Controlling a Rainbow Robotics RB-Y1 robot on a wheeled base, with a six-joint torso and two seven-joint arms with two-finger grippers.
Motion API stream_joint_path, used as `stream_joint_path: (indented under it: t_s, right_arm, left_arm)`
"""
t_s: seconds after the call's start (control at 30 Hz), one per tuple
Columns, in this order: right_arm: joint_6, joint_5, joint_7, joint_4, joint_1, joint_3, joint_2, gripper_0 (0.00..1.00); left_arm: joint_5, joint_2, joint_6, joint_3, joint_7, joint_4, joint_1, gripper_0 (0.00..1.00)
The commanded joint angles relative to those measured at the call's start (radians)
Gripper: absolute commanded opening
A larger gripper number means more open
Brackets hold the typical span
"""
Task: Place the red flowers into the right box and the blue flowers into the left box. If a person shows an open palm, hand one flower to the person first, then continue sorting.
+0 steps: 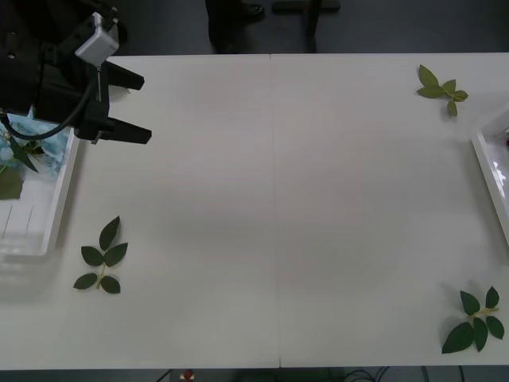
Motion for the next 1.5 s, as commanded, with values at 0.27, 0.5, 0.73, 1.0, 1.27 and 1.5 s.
stream_joint_path:
  t_s: [0.27,0.5,0.73,1.0,1.27,1.5]
  right_arm:
    - [0.051,-0.025,0.128,-0.108,-0.017,-0.061,-0.020,1.00]
    - [0.120,-0.059,0.332,-0.291,-0.017,-0.085,0.009,1.00]
    - [0.215,-0.140,0.623,-0.469,-0.017,-0.105,0.071,1.00]
    - [0.300,-0.353,0.898,-0.550,-0.017,-0.122,0.147,1.00]
    - [0.384,-0.493,0.898,-0.600,-0.038,-0.098,0.193,1.00]
    - [0.497,-0.522,0.898,-0.603,-0.127,-0.062,0.249,1.00]
  left_arm:
    - [-0.003,-0.045,-0.035,-0.013,0.029,-0.148,0.034,1.00]
    - [-0.009,-0.045,-0.030,-0.013,0.042,-0.188,0.057,1.00]
    - [-0.010,-0.045,-0.030,-0.013,0.043,-0.191,0.063,1.00]
    - [-0.024,-0.045,-0.030,-0.010,0.048,-0.191,0.062,1.00]
    - [-0.033,-0.045,-0.032,-0.005,0.051,-0.191,0.063,1.00]
    - [-0.037,-0.046,-0.032,0.001,0.054,-0.191,0.063,1.00]
